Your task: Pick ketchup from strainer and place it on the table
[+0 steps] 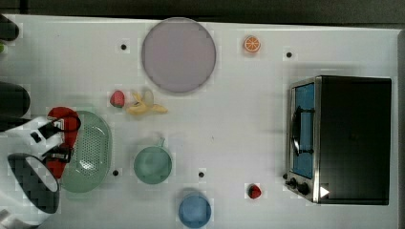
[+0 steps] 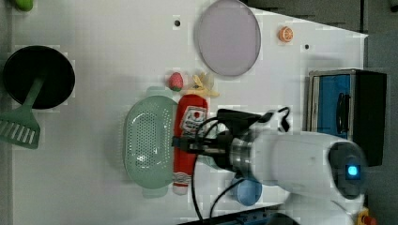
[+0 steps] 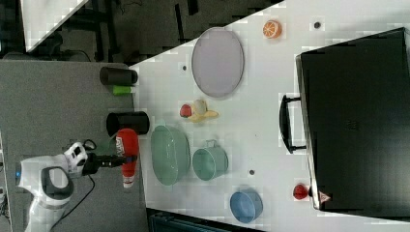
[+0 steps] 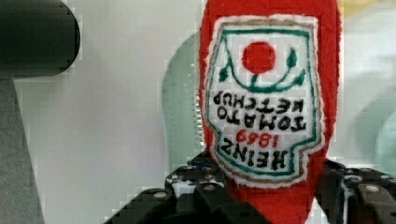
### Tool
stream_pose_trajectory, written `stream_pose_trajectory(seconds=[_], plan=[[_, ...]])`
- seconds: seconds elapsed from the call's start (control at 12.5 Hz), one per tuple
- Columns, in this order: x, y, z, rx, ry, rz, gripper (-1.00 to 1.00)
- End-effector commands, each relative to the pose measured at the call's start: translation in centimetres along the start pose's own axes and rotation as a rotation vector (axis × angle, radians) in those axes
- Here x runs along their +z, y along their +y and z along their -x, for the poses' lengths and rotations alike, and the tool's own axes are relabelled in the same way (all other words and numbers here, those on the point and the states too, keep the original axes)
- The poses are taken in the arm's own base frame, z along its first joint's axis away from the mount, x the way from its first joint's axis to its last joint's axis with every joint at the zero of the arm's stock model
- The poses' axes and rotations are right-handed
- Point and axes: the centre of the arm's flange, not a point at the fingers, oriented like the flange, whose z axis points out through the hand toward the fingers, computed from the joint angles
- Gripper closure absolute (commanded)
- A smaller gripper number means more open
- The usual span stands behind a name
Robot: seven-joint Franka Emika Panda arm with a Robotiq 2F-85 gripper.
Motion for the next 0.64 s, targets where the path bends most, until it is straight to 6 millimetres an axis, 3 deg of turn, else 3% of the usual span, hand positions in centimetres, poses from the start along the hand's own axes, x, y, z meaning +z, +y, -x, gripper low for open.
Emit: stream_pose_trajectory(seconds=[0.08,0.32,0.64], plan=[[-2.4,5.7,-4.9,-0.020,-0.023,0.028,-0.13],[-6.2,10.9,-8.1,-0.049,0.018,0.050,-0.13],[-9.9,20.1,-12.1,-0.094,0.075,0.068,-0.13]])
